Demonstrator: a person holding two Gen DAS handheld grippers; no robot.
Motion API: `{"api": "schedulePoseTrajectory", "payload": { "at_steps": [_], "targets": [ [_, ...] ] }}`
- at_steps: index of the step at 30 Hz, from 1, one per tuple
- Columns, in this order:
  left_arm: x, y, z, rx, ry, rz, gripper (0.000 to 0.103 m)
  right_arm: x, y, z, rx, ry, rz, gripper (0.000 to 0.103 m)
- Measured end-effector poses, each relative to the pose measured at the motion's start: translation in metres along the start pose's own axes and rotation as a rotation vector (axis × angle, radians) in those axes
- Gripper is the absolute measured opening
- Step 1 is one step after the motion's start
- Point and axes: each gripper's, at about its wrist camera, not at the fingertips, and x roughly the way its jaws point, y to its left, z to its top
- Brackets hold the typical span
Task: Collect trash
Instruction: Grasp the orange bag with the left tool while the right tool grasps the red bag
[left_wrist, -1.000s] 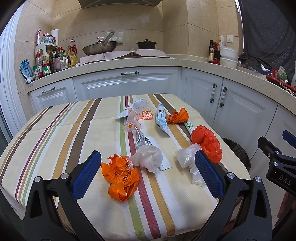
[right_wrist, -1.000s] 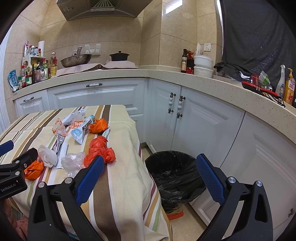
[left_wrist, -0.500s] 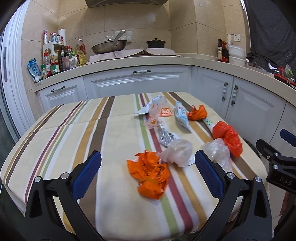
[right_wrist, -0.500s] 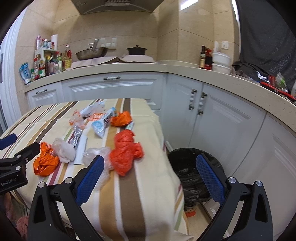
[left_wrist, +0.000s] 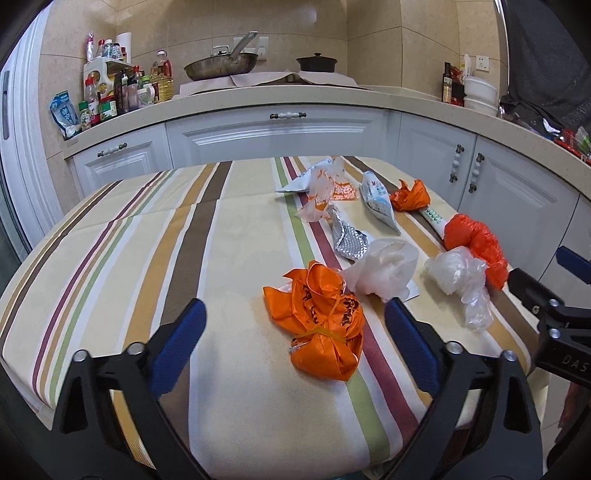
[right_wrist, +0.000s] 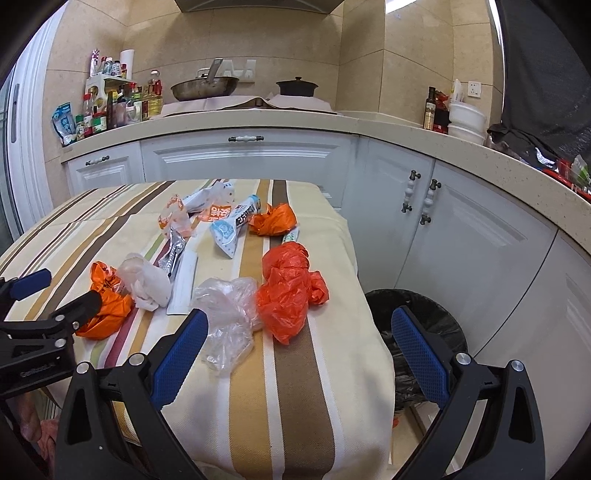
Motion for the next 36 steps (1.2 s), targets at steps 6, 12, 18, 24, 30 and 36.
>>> {"api": "schedulePoseTrajectory", "payload": {
  "at_steps": [6, 12, 18, 24, 30, 36],
  "targets": [
    [0.012, -0.004, -0.002, 0.016, 0.025, -0.022, 0.066, 0.006, -0.006, -0.002, 0.011, 0.019, -0.008, 0.097],
    [0.012, 0.003, -0.001, -0.007, 0.023, -0.060, 0.040, 0.012, -0.012, 0.002, 0.026, 0.014, -0.009, 0.097],
    [0.011, 0.013, 0.001, -0.018, 0.021, -0.039, 0.033, 0.022, -0.022, 0.018, 0.060, -0.025, -0.001, 0.097],
    [0.011, 0.028, 0.007, -0.047, 0.013, -0.006, 0.032, 0.045, -0.022, 0.027, 0.041, -0.004, -0.005, 0.094],
    [0.017, 0.034, 0.008, -0.061, 0.031, 0.003, 0.032, 0.064, -0.024, 0.027, 0.055, 0.061, 0.088, 0.056],
    [0.021, 0.034, 0.009, -0.059, 0.036, 0.002, 0.032, 0.068, -0.023, 0.025, 0.060, 0.080, 0.126, 0.056]
  ]
}}
